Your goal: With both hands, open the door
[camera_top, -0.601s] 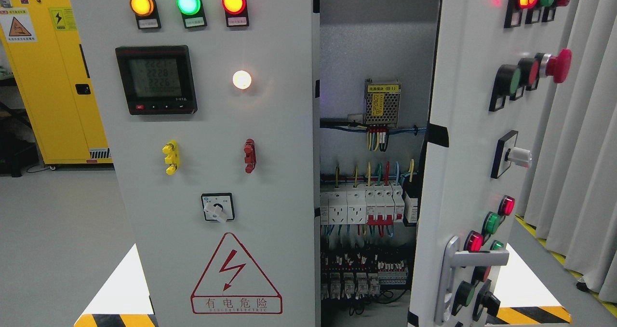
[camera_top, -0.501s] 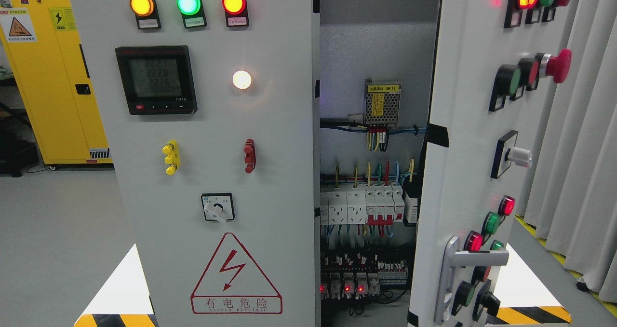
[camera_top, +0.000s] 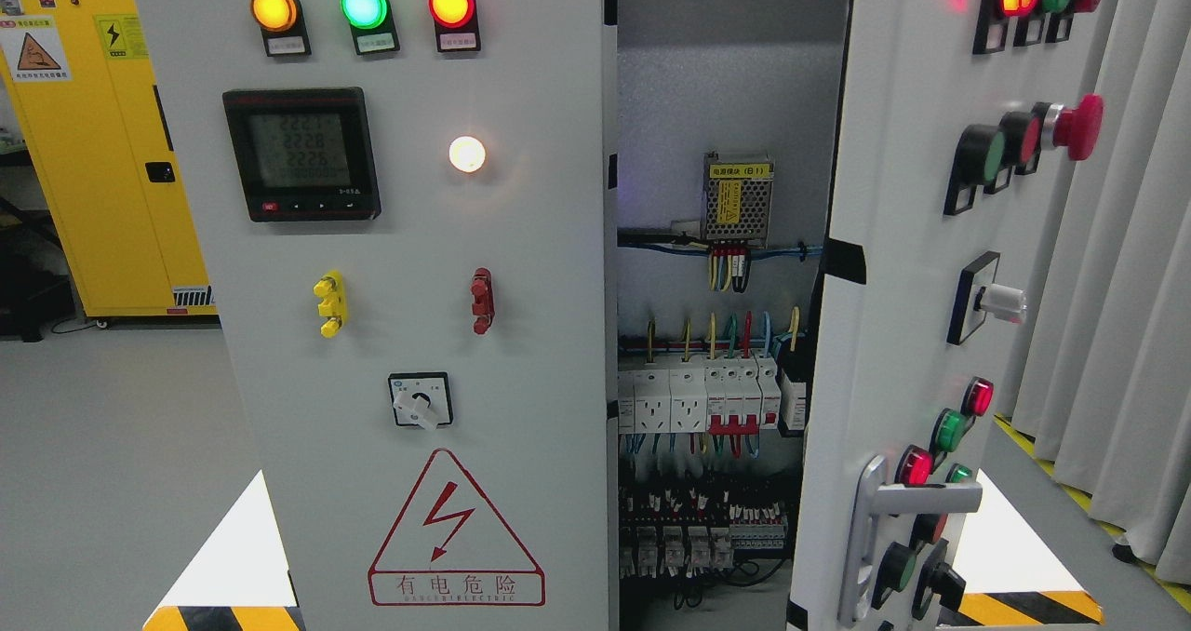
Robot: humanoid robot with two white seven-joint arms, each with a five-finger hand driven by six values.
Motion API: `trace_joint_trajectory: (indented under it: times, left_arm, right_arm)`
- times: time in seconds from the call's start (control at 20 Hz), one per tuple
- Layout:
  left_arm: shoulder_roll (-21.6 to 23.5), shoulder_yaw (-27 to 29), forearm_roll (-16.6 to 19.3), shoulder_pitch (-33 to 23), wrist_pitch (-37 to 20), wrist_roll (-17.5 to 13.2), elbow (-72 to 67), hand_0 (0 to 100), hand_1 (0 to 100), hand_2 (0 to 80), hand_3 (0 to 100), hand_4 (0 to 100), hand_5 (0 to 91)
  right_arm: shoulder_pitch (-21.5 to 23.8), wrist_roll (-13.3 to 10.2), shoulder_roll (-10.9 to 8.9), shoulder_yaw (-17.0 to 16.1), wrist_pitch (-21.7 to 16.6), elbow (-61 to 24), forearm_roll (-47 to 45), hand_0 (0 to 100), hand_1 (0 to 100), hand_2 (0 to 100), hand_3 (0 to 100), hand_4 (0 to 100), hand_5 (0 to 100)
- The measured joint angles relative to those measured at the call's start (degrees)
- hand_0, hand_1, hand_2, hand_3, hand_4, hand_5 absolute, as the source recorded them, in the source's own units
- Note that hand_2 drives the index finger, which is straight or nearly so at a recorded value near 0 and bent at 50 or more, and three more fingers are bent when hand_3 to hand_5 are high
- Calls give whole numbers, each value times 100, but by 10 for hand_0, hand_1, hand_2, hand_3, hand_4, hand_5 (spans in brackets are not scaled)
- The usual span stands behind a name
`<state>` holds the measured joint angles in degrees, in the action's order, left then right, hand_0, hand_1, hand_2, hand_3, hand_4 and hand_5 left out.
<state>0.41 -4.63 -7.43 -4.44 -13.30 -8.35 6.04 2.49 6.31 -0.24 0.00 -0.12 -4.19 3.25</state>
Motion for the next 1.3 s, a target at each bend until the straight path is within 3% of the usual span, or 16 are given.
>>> trace_joint_trajectory:
  times: [0.25, 0.45, 0.75, 0.95, 1.3]
  left_arm:
    - [214, 57, -412, -473, -261, -1292, 1040, 0, 0, 0, 0, 0, 0]
    - [403, 180, -790, -875, -285, -1930, 2160, 0, 0, 0, 0, 0, 0]
    - [834, 298, -1159, -1549, -268, -2197, 4217, 0, 0, 0, 0, 0, 0]
    - [1120, 347, -1487, -1919, 220, -2277, 5684, 0, 0, 0, 0, 0, 0]
    - [1666, 399, -1943, -2144, 582, -2379, 7810, 0, 0, 0, 0, 0, 0]
  right_arm:
    - [-2, -3, -77, 0, 0, 0, 0, 220, 0, 0, 0, 0, 0]
    - [-2, -21, -127, 0, 0, -1, 0, 220, 0, 0, 0, 0, 0]
    - [-3, -13, -179, 0, -4, -2, 0, 220, 0, 0, 0, 0, 0]
    - [-2, 0, -203, 0, -4, -2, 0, 219, 0, 0, 0, 0, 0]
    - [10, 3, -224, 0, -4, -1, 0, 220, 0, 0, 0, 0, 0]
